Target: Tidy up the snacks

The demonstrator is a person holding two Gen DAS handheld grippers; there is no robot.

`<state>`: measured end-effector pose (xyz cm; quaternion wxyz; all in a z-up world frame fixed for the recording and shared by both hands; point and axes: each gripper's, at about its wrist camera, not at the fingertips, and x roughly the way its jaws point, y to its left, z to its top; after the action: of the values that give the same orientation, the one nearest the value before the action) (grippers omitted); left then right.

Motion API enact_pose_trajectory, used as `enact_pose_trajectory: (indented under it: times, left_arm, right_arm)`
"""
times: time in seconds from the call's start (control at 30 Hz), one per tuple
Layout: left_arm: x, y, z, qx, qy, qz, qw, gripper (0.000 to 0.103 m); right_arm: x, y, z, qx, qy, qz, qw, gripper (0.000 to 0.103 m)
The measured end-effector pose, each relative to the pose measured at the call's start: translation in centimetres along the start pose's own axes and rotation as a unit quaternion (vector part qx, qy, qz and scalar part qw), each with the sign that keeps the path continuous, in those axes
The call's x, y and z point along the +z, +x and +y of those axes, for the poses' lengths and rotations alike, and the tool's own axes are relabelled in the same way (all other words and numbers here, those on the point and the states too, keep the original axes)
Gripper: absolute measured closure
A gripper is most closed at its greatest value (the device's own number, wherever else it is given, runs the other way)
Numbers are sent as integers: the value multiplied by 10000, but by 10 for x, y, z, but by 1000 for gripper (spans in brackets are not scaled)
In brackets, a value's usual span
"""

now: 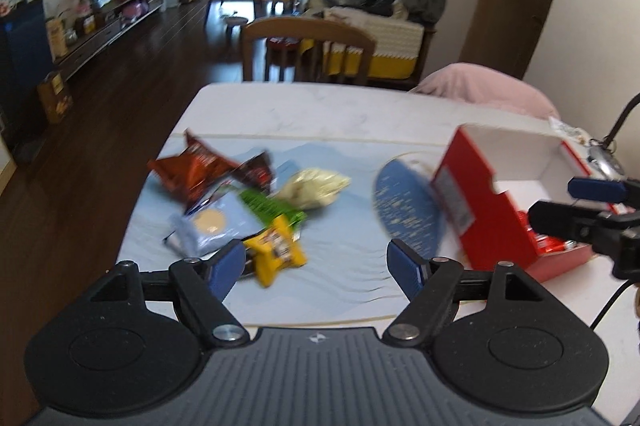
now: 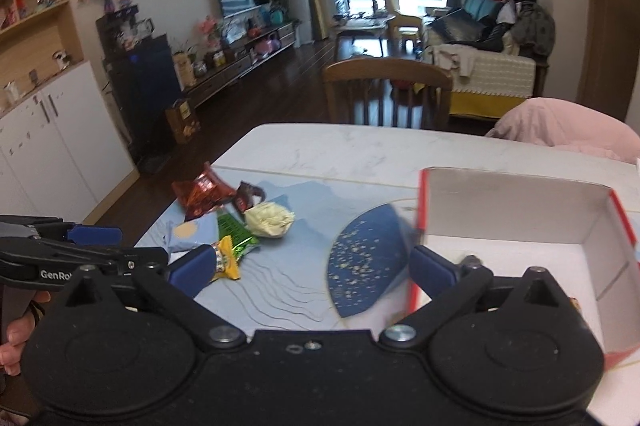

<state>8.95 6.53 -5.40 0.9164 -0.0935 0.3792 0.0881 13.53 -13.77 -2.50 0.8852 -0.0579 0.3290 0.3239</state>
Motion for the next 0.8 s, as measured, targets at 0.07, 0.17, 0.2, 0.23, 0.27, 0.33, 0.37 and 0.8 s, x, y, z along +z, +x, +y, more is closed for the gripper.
enact_pose_trajectory:
  times: [0.07,0.17,0.2,0.23,0.27,0.33,0.37,0.8]
  left_arm:
    - [-3,5,8,98,-12,25,9999,25]
    - [-8,13,20,282,57,0,9996,25]
    - [-10,18,23,321,100,8,9994,25]
    - [-12,22,26,359,137,33,9993,25]
    - [-14,27,30,416,171,65,9990,25]
    - [-18,36,36,521,196,143,9983,25]
    - [-21,40,40,553,169,200,9981,25]
    - [-42,51,88,817,-236,546,9949,25]
  right_arm:
    - [4,10,6,58,-65,84,9999,0]
    - [6,28,15,189,-124,212,9995,0]
    - [5,34,19,235,-158,255,9993,0]
    - [5,41,22,283,-197,312,9989,0]
    - [4,49,26,316,-231,379,9985,0]
    - [1,66,35,374,-297,501,9976,0]
    - [0,74,39,401,-324,561,9971,0]
    - [-10,162,92,808,-720,1123,9878,11]
